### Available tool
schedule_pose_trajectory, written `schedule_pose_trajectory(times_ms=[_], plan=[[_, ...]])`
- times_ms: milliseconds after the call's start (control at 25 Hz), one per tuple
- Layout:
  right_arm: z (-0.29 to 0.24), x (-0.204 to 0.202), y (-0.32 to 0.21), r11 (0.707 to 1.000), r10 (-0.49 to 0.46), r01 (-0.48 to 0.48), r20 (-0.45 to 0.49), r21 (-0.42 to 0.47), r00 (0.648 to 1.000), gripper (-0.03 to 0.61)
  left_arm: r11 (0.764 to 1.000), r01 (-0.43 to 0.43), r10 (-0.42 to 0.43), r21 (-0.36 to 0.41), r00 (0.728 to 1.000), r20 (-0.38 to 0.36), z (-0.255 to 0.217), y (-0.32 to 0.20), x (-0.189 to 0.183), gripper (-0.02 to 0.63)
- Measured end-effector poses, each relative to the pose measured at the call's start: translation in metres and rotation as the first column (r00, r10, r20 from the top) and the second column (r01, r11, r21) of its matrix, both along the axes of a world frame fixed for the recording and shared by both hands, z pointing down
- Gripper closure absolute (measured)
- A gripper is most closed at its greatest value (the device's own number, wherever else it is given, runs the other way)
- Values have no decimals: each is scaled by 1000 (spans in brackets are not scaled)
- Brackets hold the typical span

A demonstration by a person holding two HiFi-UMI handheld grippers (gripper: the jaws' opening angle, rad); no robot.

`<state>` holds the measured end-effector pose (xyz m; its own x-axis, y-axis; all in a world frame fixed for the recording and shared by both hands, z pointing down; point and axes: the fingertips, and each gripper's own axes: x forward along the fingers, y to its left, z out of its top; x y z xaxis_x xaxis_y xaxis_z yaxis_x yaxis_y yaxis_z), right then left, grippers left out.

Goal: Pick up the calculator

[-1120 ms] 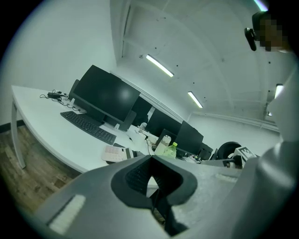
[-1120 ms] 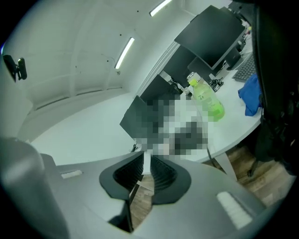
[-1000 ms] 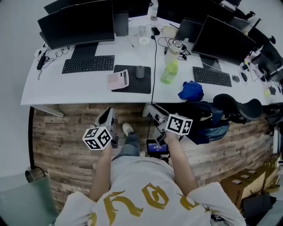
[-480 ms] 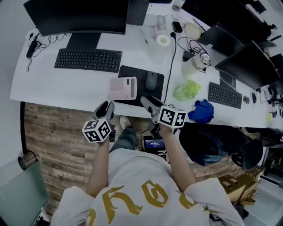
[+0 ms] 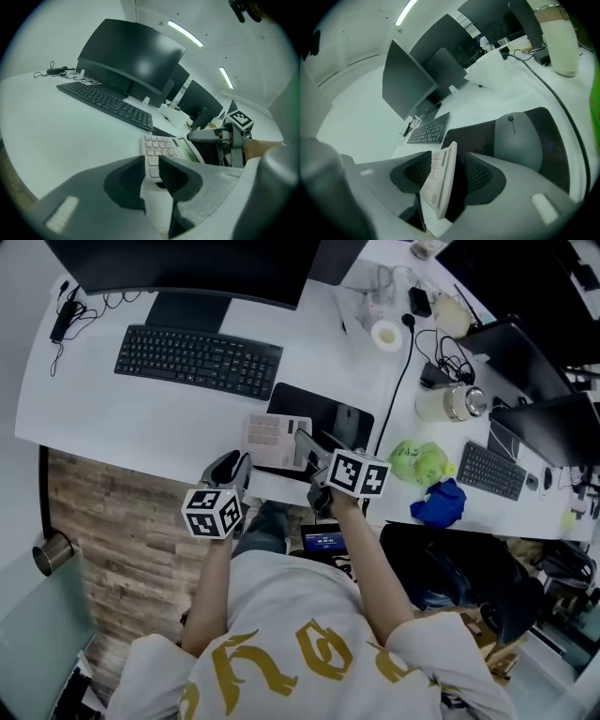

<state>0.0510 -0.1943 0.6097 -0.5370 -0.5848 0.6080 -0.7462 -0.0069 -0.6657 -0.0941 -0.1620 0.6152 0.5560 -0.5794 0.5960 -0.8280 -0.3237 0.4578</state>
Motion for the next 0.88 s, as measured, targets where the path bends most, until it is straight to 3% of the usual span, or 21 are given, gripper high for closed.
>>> schedule_pose_trajectory(times_ms=[240,400,560,680,880], plan=[[24,-10,-11,998,-18,18,-6,-64,1000,336,996,-85,86,-6,996,30,7,-5,11,518],[30,-10,-10,997,5,-5,-6,-73,1000,385,988,-155,155,-1,986,63,9,-4,22,519],[30,-13,-10,997,5,-2,36,-77,999,401,985,-172,172,1,983,62,9,-6,26,519],[27,-21,-12,998,-17,21,60,-67,998,449,983,-185,184,7,981,66,8,-7,28,523],[27,-21,-13,997,-15,24,107,-79,994,456,982,-188,187,7,981,48,7,-7,29,523]])
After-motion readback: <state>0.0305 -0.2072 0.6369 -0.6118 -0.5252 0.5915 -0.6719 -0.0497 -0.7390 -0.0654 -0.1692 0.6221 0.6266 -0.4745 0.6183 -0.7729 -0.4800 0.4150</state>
